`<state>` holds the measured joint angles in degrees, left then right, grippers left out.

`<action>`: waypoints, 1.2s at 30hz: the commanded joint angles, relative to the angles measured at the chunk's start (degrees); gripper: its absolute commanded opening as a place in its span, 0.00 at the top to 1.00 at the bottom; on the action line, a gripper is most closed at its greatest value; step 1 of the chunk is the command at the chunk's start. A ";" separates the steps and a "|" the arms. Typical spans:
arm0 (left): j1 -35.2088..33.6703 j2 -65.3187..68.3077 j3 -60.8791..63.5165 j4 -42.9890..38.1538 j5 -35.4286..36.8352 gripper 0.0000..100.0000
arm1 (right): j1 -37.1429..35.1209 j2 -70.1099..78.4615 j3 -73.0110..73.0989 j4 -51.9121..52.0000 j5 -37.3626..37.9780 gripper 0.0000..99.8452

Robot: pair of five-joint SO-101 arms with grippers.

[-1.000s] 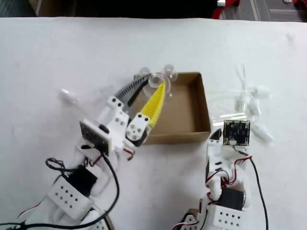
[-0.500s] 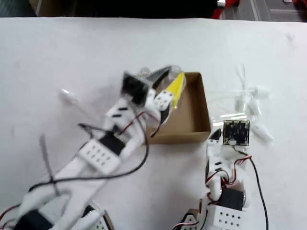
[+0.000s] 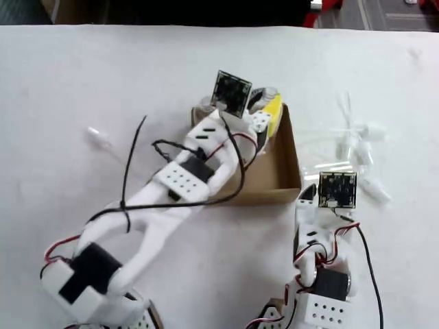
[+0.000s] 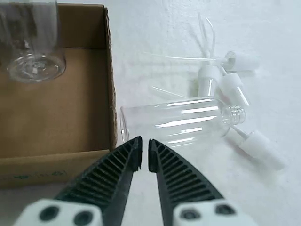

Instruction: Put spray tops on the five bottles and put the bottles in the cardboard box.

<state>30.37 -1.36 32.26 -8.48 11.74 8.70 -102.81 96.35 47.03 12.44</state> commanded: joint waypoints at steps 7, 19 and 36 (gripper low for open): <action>0.40 5.41 -2.02 -14.33 0.70 0.98 | -0.48 -0.22 0.53 -0.04 0.62 0.98; -0.75 15.96 -8.44 -18.99 0.70 0.98 | -0.48 -0.22 0.53 -0.04 0.62 0.98; -1.27 17.45 -10.29 -18.99 0.70 0.98 | -0.48 -0.22 0.53 0.13 0.62 0.98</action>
<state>29.93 16.84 25.76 -25.54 11.74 8.70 -102.81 96.35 47.03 12.44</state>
